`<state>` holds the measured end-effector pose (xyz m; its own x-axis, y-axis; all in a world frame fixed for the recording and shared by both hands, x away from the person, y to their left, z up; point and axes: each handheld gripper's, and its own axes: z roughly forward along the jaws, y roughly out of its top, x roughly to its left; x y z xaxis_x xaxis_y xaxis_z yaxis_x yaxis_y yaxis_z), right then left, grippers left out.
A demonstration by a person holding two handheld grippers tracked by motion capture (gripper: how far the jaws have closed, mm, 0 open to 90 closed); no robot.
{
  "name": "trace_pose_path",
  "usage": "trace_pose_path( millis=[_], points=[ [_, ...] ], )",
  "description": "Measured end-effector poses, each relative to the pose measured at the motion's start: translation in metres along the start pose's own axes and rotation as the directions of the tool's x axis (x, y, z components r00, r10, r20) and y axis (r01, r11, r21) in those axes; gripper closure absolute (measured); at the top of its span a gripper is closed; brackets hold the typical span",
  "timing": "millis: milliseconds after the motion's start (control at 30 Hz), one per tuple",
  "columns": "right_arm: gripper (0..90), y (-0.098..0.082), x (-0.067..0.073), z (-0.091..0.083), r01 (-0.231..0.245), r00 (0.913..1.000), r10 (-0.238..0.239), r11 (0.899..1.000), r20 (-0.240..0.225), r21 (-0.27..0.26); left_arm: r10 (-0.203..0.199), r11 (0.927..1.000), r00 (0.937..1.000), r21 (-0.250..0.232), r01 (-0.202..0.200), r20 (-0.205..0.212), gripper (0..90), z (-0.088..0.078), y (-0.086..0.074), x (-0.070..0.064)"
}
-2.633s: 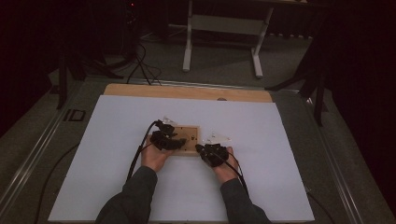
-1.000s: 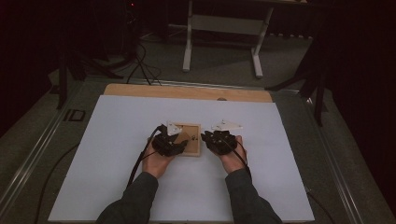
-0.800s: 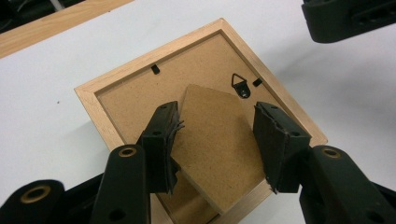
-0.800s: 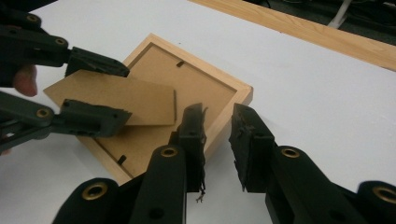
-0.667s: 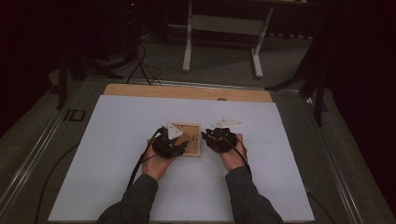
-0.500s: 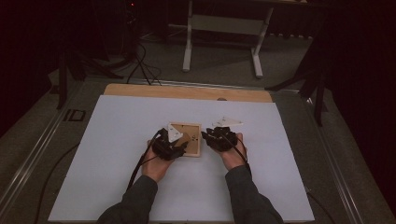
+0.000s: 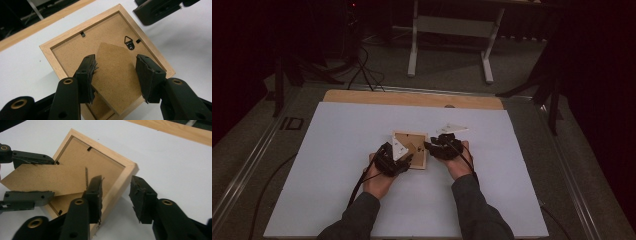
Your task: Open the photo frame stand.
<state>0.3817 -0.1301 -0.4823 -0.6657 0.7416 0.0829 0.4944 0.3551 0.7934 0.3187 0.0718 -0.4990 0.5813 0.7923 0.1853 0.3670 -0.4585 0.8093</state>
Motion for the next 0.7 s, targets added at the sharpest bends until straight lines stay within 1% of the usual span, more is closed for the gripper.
trace_pose_path(
  millis=[100, 167, 233, 267, 300, 400, 467, 533, 700],
  points=[
    [57.1, 0.001, 0.001, 0.003, -0.01, 0.9999, 0.01, 1.0, -0.01, 0.007, 0.013, 0.9999, 0.9999, -0.01, -0.013, -0.011, 52.0, -0.002, -0.002, -0.002],
    [54.9, 0.002, 0.0, 0.005, -0.029, 0.9993, 0.03, 1.0, -0.023, 0.007, 0.017, 0.9997, 0.9997, -0.014, -0.017, -0.014, 52.0, -0.002, -0.003, -0.003],
    [54.2, 0.002, -0.001, 0.006, -0.034, 0.999, 0.034, 0.999, -0.027, 0.009, 0.017, 0.9997, 0.9997, -0.019, -0.017, -0.018, 52.0, -0.003, -0.004, -0.004],
    [52.5, 0.003, -0.002, 0.01, -0.052, 0.9983, 0.052, 0.998, -0.024, 0.022, 0.017, 0.9996, 0.9997, -0.021, -0.018, -0.019, 52.0, -0.004, -0.005, -0.005],
    [51.7, 0.004, -0.002, 0.011, -0.058, 0.9978, 0.059, 0.998, -0.031, 0.024, 0.026, 0.9995, 0.9994, -0.02, -0.026, -0.024, 52.0, -0.004, -0.005, -0.005],
    [48.0, 0.006, -0.004, 0.014, -0.087, 0.9945, 0.088, 0.996, -0.058, 0.027, 0.035, 0.999, 0.9989, -0.026, -0.035, -0.033, 51.9, -0.005, -0.006, -0.007],
    [46.1, 0.007, -0.005, 0.016, -0.111, 0.9901, 0.114, 0.993, -0.082, 0.03, 0.035, 0.9988, 0.9988, -0.032, -0.036, -0.035, 51.9, -0.006, -0.007, -0.007],
    [44.5, 0.008, -0.007, 0.017, -0.125, 0.9871, 0.127, 0.992, -0.097, 0.032, 0.037, 0.9986, 0.9987, -0.035, -0.038, -0.036, 51.9, -0.006, -0.008, -0.007],
    [40.4, 0.009, -0.008, 0.02, -0.132, 0.984, 0.135, 0.99, -0.116, 0.041, 0.057, 0.9967, 0.9976, -0.055, -0.059, -0.039, 51.9, -0.008, -0.01, -0.008]
  ],
)
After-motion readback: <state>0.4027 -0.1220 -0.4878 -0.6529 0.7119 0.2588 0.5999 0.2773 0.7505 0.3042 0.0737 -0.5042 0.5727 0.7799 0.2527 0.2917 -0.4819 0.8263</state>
